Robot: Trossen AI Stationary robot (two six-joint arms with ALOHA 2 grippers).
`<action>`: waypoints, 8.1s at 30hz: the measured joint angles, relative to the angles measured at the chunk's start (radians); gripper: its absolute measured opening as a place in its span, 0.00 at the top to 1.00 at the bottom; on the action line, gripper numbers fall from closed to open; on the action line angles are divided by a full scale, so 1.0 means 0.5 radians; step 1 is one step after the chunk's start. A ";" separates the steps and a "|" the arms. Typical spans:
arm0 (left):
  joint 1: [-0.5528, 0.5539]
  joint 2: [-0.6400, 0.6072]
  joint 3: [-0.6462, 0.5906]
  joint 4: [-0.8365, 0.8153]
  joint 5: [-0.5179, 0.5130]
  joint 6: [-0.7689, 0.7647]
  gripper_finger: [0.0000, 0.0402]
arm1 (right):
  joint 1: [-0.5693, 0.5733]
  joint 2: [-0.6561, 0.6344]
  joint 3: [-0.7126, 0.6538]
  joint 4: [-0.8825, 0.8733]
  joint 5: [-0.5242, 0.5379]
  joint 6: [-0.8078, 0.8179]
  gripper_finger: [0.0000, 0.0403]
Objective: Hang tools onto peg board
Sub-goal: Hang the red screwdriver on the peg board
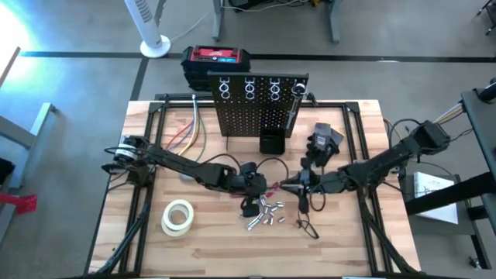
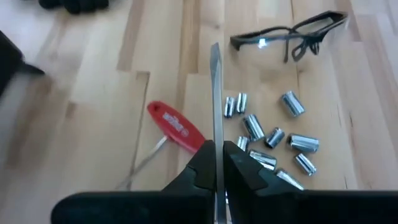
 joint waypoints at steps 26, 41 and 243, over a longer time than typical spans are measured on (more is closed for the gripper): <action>-0.018 0.001 0.145 -0.195 0.005 0.090 1.00 | -0.034 0.471 0.673 -0.936 -0.138 -0.119 0.97; -0.183 -0.467 0.108 -0.547 -0.418 0.009 0.81 | 0.041 0.466 0.535 -0.790 0.427 0.224 1.00; 0.996 -0.450 2.063 -1.704 -0.357 0.320 0.63 | 0.042 0.840 0.188 0.646 0.556 0.460 0.80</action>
